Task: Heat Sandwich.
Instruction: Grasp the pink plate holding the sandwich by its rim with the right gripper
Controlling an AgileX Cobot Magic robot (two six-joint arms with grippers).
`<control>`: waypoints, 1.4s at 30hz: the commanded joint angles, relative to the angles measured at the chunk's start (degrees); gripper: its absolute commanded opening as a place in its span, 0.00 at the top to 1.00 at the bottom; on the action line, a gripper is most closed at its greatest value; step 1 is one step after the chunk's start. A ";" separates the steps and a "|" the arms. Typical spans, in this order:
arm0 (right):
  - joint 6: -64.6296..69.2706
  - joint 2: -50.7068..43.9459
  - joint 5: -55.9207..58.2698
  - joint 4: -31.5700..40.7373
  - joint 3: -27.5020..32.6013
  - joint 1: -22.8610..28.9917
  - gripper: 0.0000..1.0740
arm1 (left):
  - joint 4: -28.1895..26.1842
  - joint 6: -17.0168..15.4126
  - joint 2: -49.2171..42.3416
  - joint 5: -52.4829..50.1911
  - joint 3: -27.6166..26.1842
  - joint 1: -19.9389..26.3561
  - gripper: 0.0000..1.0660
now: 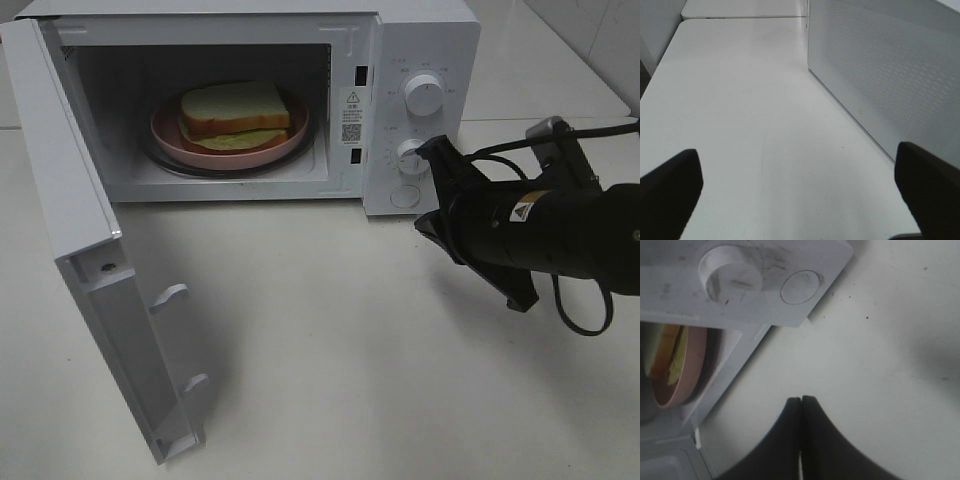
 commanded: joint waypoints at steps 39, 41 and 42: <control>-42.97 -32.09 61.31 -22.92 -6.42 -0.46 0.68 | 0.00 -0.23 -1.20 -0.23 0.23 -0.34 0.06; -46.41 -32.60 61.13 -22.92 -6.47 -0.46 0.57 | 0.00 -0.23 -1.20 -0.23 0.23 -0.34 0.06; -48.07 -32.60 61.19 -22.92 -6.47 -0.46 0.53 | 0.00 -0.23 -1.20 -0.23 0.23 -0.34 0.06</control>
